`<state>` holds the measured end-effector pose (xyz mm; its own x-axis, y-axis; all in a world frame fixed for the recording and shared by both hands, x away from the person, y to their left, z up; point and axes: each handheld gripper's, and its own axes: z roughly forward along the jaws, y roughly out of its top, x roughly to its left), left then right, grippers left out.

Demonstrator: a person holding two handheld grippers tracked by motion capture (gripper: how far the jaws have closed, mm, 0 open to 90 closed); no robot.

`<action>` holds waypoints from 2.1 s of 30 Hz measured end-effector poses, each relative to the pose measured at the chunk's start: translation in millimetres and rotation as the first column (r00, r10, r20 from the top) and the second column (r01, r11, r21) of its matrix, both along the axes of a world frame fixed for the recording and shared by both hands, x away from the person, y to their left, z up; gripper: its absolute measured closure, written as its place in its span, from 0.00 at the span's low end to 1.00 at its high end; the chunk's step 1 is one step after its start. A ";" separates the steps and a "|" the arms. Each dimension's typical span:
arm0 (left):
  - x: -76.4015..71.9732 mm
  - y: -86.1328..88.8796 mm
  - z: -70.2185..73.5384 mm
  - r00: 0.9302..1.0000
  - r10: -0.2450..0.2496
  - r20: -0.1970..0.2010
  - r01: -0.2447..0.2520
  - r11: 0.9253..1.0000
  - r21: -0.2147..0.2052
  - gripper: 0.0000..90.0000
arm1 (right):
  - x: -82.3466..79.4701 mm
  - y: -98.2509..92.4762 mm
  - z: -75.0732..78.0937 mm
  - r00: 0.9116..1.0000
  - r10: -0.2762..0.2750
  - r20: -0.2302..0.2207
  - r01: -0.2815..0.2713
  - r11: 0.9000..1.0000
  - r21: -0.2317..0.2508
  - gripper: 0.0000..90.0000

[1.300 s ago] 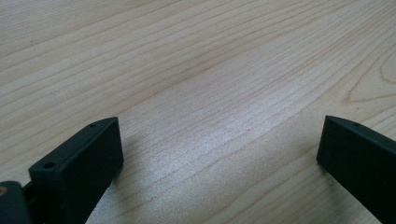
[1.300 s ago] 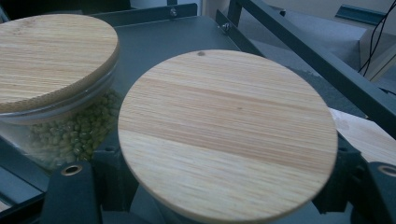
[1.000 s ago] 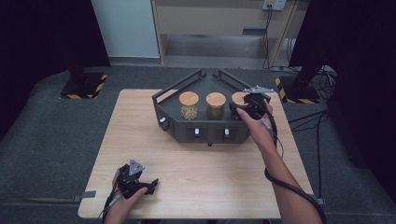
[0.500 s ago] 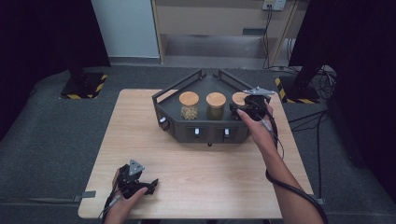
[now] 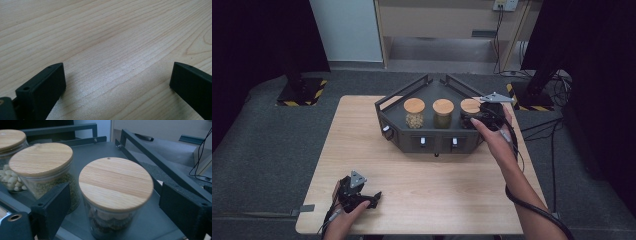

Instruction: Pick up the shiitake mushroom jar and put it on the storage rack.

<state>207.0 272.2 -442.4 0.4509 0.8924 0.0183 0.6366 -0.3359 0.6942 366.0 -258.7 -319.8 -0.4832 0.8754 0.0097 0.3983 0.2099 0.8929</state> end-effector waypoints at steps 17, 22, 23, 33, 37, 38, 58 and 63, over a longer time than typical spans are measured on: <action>-0.2 -0.2 0.0 1.000 0.001 0.000 -0.001 1.000 0.000 0.00 | -25.4 -14.8 16.4 1.000 0.023 0.017 -0.023 1.000 -0.008 0.04; -0.2 -0.2 0.0 1.000 0.001 0.000 -0.001 1.000 0.000 0.00 | -33.4 -16.3 18.5 0.999 0.031 0.027 -0.031 0.999 -0.012 0.03; -0.2 -0.2 0.0 1.000 0.001 0.000 -0.001 1.000 0.000 0.00 | -35.2 -16.9 18.2 0.999 0.033 0.030 -0.033 0.999 -0.014 0.03; -0.2 -0.2 -0.1 1.000 0.001 0.000 -0.001 1.000 0.000 0.00 | -47.3 -24.6 8.6 0.999 0.032 0.032 -0.032 0.999 -0.014 0.03; -0.1 -0.3 0.0 1.000 0.001 0.000 -0.001 1.000 0.000 0.00 | -49.3 -25.7 3.2 0.999 0.031 0.024 -0.031 0.999 -0.016 0.03; -0.1 -0.3 0.0 1.000 0.001 0.000 -0.001 1.000 0.000 0.00 | -50.2 -26.4 2.5 0.999 0.033 0.023 -0.032 0.999 -0.016 0.03; -0.2 -0.3 0.0 1.000 0.001 0.000 -0.001 1.000 0.000 0.00 | -66.5 -46.6 -8.3 0.999 0.042 0.006 -0.042 0.999 -0.024 0.03; -0.2 -0.3 -0.1 1.000 0.001 0.000 -0.001 1.000 0.000 0.00 | -70.4 -48.6 -13.4 0.999 0.047 -0.004 -0.048 0.999 -0.022 0.03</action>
